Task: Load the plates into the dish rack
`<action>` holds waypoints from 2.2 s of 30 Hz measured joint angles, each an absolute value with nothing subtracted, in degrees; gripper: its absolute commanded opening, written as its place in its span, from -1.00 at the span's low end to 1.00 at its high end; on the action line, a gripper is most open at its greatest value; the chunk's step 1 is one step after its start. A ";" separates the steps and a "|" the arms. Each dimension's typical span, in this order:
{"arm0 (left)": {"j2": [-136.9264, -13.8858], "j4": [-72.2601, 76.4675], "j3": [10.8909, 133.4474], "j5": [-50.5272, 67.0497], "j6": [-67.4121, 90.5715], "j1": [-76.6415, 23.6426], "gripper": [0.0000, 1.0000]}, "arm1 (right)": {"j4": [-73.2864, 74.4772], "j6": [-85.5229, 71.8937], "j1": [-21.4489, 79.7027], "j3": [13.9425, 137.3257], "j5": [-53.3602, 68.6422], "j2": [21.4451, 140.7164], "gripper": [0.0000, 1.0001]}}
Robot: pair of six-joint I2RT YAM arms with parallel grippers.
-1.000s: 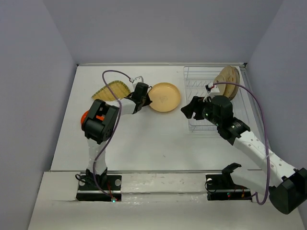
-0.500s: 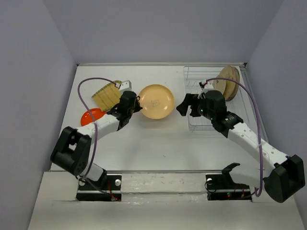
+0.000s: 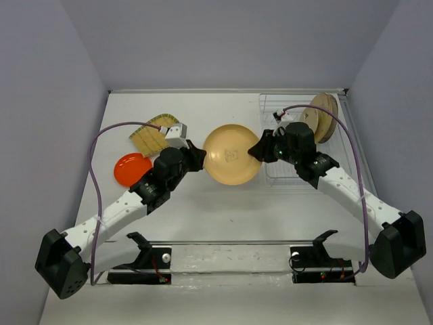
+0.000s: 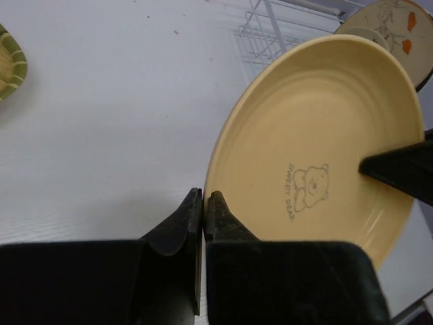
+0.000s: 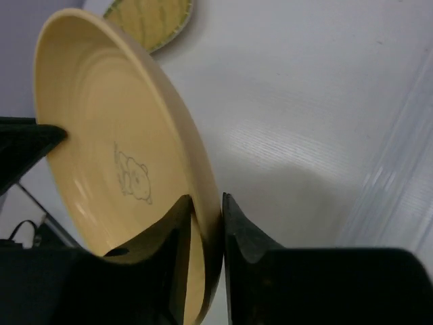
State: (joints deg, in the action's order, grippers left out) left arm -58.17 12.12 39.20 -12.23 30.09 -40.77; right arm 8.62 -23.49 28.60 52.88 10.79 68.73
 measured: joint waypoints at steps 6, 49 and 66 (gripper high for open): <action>-56.01 7.66 40.32 -10.92 27.64 -40.47 0.59 | 7.03 -25.65 28.12 52.51 12.58 65.17 -0.86; -40.53 -8.01 42.00 -16.84 14.02 -38.92 0.98 | 22.28 2.79 15.05 84.71 -45.21 97.86 -0.86; -49.80 -8.45 43.35 -15.77 16.62 -31.27 0.98 | 22.76 -2.81 15.79 84.27 -39.57 98.74 0.45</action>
State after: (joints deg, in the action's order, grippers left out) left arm -49.80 -8.45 43.35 -15.77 16.62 -31.27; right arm 22.76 -2.81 15.79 84.27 -39.57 98.74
